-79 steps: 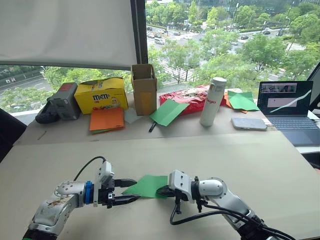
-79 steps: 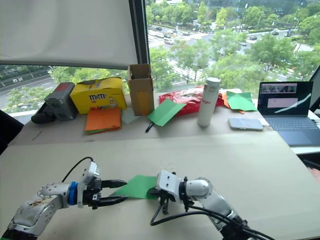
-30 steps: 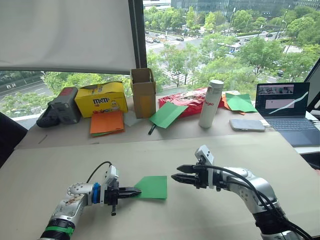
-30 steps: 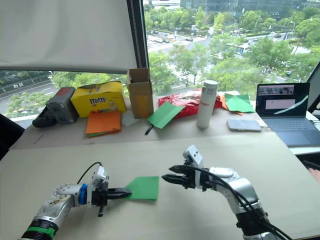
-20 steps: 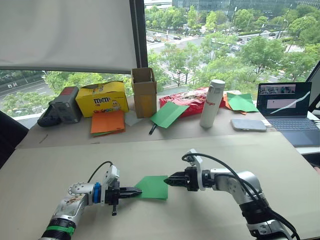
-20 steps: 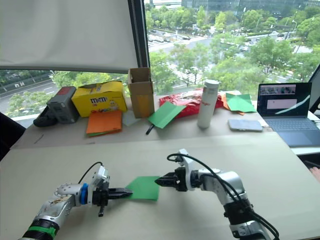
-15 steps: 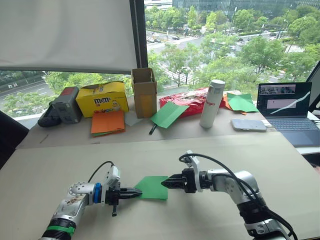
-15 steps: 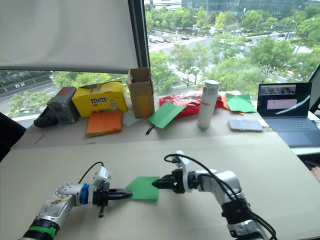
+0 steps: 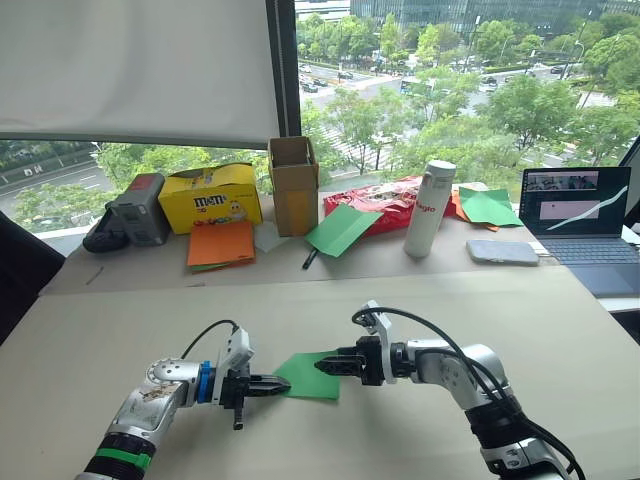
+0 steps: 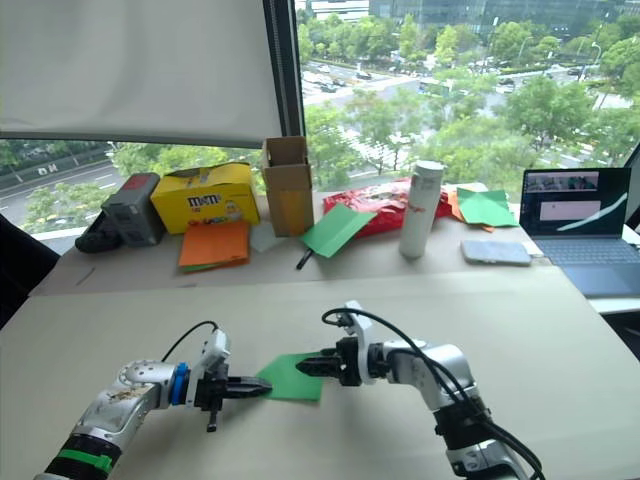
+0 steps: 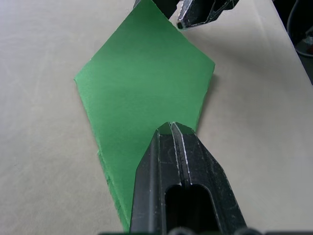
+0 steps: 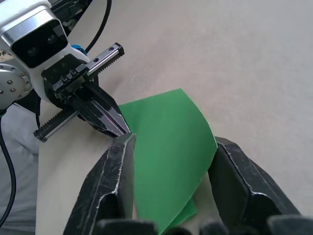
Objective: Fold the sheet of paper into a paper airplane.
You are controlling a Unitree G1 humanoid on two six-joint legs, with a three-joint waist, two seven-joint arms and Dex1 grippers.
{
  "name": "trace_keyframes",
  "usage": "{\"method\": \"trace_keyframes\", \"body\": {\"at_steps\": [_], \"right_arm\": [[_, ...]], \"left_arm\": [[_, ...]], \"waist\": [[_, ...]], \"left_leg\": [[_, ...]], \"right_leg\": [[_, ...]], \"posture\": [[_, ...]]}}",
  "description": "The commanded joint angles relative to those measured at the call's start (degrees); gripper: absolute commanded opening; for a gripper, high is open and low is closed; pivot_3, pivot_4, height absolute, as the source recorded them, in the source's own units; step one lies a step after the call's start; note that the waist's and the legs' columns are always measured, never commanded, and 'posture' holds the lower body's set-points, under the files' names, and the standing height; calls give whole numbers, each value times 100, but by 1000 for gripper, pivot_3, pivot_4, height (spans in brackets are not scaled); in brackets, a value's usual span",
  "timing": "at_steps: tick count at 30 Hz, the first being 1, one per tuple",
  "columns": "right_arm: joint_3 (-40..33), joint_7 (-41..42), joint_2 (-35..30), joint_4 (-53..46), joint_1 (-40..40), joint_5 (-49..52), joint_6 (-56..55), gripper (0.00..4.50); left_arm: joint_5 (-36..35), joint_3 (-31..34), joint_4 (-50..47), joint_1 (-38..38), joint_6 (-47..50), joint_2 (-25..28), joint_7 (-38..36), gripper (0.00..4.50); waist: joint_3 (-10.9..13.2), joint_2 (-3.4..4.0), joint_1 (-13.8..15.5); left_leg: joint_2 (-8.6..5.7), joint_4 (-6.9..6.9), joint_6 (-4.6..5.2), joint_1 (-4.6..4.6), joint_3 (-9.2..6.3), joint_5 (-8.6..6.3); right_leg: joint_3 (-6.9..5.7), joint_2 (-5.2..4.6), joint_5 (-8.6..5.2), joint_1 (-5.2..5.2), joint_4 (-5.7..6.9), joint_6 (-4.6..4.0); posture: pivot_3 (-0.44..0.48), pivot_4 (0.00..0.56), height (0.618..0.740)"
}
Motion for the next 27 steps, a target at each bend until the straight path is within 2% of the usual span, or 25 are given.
{"method": "trace_keyframes", "body": {"at_steps": [1,4,11,15,22,27], "right_arm": [[-86,114,30,-80,-111,26,-318,1044],[10,260,-63,-184,-50,-10,-553,67],[498,819,-440,-496,164,-541,-1776,67],[1028,1187,-805,-498,293,-1404,-3288,67],[1442,1320,-990,-313,601,-2466,-5708,67],[1631,1286,-1074,-269,805,-3024,-6842,67]], "left_arm": [[160,-364,12,209,326,56,31,0],[157,-377,-21,212,384,83,33,0],[86,-325,-30,182,531,84,109,0],[29,-299,-32,173,639,80,146,0],[-3,-312,-5,152,688,104,173,0],[-20,-333,2,132,730,89,169,0]], "waist": [[0,0,-9],[0,-1,-14],[1,-2,-13],[2,-4,-12],[3,-9,-17],[3,-11,-24]], "left_leg": [[0,0,0,-1,0,0],[1,0,0,-1,0,0],[0,0,0,-2,0,0],[-2,0,0,0,1,0],[-4,4,-1,5,1,0],[-4,4,-2,9,1,1]], "right_leg": [[1,0,0,-1,-1,0],[1,1,0,-2,-1,0],[-1,1,0,0,-3,1],[-4,2,-3,2,-4,6],[-3,6,-6,8,-5,10],[-2,8,-6,13,-6,10]], "posture": [[0,150,740],[0,150,740],[0,150,740],[0,150,740],[0,150,740],[0,150,740]]}}
